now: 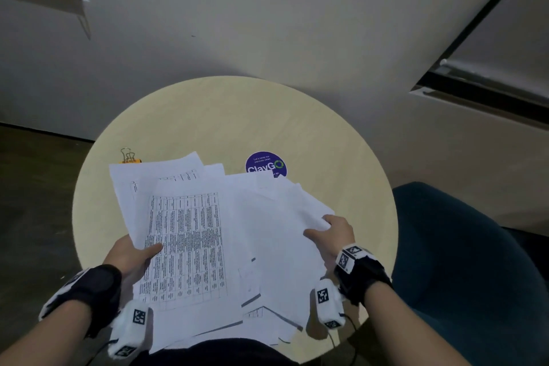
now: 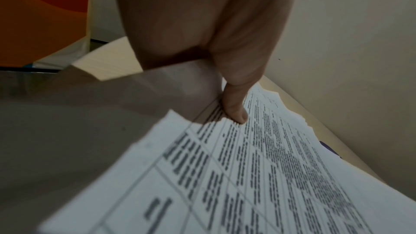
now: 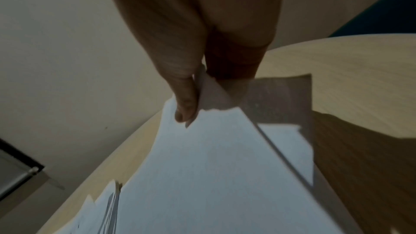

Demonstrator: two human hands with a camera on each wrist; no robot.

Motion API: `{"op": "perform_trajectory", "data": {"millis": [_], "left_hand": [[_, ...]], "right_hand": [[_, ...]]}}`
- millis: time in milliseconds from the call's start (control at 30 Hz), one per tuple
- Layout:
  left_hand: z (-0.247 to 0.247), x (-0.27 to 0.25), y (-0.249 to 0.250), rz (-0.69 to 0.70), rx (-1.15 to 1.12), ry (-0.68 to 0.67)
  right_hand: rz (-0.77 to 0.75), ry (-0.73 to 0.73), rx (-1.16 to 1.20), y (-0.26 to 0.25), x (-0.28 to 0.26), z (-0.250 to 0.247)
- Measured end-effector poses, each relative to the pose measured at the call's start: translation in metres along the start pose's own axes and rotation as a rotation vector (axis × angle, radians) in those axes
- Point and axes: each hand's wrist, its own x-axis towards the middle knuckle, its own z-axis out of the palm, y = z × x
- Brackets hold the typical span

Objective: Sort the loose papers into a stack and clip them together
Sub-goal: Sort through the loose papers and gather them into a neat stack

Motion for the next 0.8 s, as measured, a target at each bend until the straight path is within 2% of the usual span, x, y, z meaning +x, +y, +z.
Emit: {"op": "perform_trajectory", "data": {"millis": [100,167,267,400,467,500,567,633,667,733,800], "left_hand": [[0.002,0.001,-0.002,0.011,-0.006,-0.005],[0.002,-0.001,-0.003,0.011,-0.013,-0.010],[0.002,-0.004,-0.003,0.000,-0.020,-0.023],[0.001,-0.009,0.001,0.030,0.000,-0.021],[0.002,-0.010,0.001,0.051,0.014,-0.011],[0.002,-0.007,0.000,0.064,0.014,-0.012],[0.002,-0.003,-0.005,0.064,0.008,-0.028],[0.002,-0.001,-0.009,0.074,0.001,-0.047],[0.002,-0.002,-0.009,0.078,-0.020,-0.057],[0.001,0.001,-0.009,0.064,-0.117,-0.073],[-0.002,-0.001,-0.002,-0.003,-0.133,-0.078]], "right_hand": [[0.010,0.143,0.181,-0.007,0.001,-0.015],[-0.014,0.214,0.205,-0.015,-0.002,-0.033],[-0.112,0.409,0.241,-0.032,-0.008,-0.064],[-0.538,0.710,0.201,-0.060,-0.027,-0.072],[-0.777,0.782,0.215,-0.073,-0.041,-0.060],[-0.888,0.751,0.217,-0.078,-0.048,-0.051],[-1.035,0.502,0.161,-0.081,-0.061,-0.024],[-1.083,0.157,0.012,-0.073,-0.071,0.007],[-1.115,0.040,-0.067,-0.065,-0.074,0.022],[-1.191,-0.108,-0.215,-0.054,-0.078,0.048],[-1.187,-0.249,-0.378,-0.047,-0.081,0.069]]}}
